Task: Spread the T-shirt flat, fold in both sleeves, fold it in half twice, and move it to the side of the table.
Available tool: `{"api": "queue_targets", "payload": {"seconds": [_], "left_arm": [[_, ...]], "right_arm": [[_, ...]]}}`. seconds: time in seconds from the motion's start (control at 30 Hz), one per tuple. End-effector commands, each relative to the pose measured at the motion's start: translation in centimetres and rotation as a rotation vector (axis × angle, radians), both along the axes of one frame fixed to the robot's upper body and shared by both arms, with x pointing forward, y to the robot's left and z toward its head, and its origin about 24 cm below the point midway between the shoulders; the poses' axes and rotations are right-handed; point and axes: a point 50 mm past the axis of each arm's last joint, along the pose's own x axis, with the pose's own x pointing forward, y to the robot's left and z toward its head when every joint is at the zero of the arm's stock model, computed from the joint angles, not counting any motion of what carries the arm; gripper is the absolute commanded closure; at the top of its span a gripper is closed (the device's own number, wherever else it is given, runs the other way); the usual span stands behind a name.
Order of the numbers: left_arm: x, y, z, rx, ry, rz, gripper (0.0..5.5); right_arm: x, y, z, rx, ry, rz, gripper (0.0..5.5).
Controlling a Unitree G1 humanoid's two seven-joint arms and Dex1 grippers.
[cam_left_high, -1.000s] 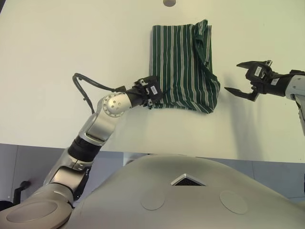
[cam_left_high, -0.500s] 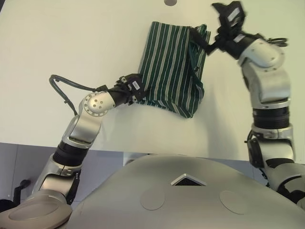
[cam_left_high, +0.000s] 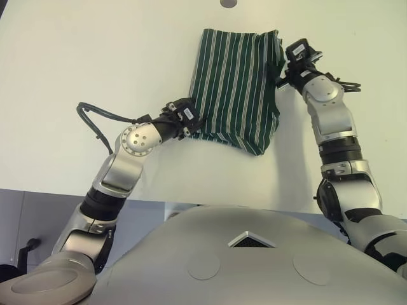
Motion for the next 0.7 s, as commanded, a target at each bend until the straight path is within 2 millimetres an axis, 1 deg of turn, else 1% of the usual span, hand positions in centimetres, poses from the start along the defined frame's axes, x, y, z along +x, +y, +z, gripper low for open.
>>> {"api": "queue_targets", "payload": {"seconds": [0.03,0.1,0.2,0.27,0.33,0.4,0.43,0.5,0.57,0.63,0.7], "left_arm": [[-0.4,0.7,-1.4,0.043,0.067,0.022,2.59],[-0.2,0.3,-1.0,0.014,0.056,0.018,2.59],[0.2,-0.4,0.2,-0.073,0.035,0.016,2.59],[0.3,-0.5,1.1,-0.131,0.032,0.021,2.59],[0.5,-0.2,2.0,-0.172,0.031,0.026,2.59],[0.5,0.4,2.9,-0.183,0.030,0.015,2.59],[0.5,0.7,3.1,-0.172,0.028,0.003,2.59],[0.5,1.2,3.7,-0.153,0.024,-0.026,2.59],[0.7,1.6,4.6,-0.180,0.015,-0.040,2.59],[1.3,2.3,5.3,-0.216,0.018,-0.011,2.59],[2.2,3.5,5.2,-0.188,0.018,0.048,2.59]], "right_arm": [[0.4,-1.6,0.5,0.056,-0.018,-0.075,1.13],[0.6,-0.9,1.1,0.081,-0.042,-0.051,1.13],[1.0,1.2,2.8,0.145,-0.123,0.006,1.13],[1.4,2.0,4.1,0.148,-0.189,0.019,1.13],[1.6,3.1,4.9,0.124,-0.234,0.043,1.13],[1.6,4.5,4.5,0.072,-0.233,0.086,1.13],[1.6,5.1,3.9,0.025,-0.220,0.109,1.13],[1.4,6.4,2.4,-0.137,-0.206,0.190,1.13],[1.3,7.9,1.5,-0.274,-0.212,0.296,1.13],[1.2,9.2,0.4,-0.346,-0.202,0.377,1.13],[1.3,10.3,-0.2,-0.363,-0.199,0.419,1.13]]}}
